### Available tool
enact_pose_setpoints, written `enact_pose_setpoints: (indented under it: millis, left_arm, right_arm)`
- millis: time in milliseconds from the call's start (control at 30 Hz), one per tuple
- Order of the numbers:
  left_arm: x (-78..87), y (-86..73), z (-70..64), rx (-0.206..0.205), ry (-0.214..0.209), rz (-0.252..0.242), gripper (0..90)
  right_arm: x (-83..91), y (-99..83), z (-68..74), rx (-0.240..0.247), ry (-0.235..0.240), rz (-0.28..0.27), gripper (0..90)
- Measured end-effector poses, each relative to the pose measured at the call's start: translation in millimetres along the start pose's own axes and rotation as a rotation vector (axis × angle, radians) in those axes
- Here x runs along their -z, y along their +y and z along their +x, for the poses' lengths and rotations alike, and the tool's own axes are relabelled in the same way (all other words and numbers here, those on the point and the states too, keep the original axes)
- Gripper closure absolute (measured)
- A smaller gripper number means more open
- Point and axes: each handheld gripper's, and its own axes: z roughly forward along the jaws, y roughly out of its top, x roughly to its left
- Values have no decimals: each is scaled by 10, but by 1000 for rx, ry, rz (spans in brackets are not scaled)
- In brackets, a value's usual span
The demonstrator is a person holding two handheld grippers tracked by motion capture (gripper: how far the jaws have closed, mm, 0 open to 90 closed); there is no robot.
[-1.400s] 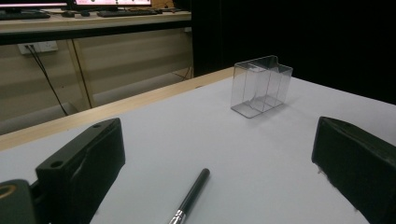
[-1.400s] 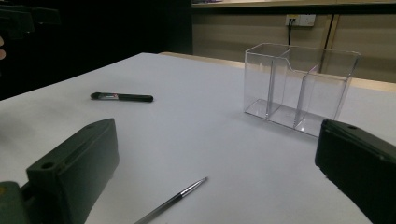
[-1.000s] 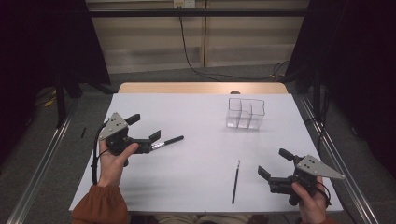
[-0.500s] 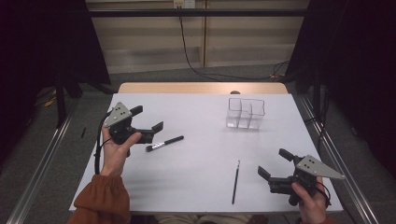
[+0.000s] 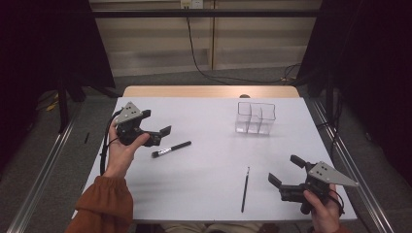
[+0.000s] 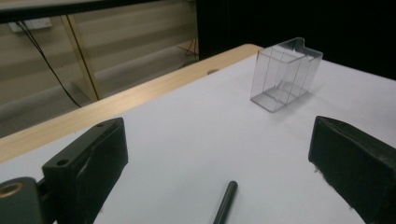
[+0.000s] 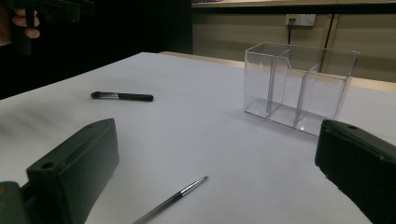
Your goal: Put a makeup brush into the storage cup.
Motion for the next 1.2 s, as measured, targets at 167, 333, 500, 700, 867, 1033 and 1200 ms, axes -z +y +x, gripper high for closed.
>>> enact_pose_setpoints:
  millis: [167, 333, 500, 700, 867, 1033, 1200]
  left_arm:
    - [-63, 13, 16, -10, 1, 82, 49]
    - [-101, 53, 44, -32, -5, 176, 50]
    - [-119, 94, 87, -49, 17, 239, 56]
    - [-159, 91, 105, -45, 1, 323, 63]
    - [-237, 55, 97, -62, -3, 412, 75]
    - [-318, 43, 94, -67, -35, 474, 72]
    - [-413, 50, 68, -105, -56, 541, 56]
  right_arm:
    - [-1, 0, 1, 4, 1, 1, 0]
    - [-1, -1, 2, 3, 1, 4, 0]
    - [-3, -1, 3, 2, 2, 4, 0]
    - [-3, -1, 4, 2, 3, 4, 0]
    - [-5, -2, 6, 2, 4, 5, 0]
    - [-6, -3, 6, 3, 7, 7, 0]
    - [-6, -4, 7, 4, 7, 8, 0]
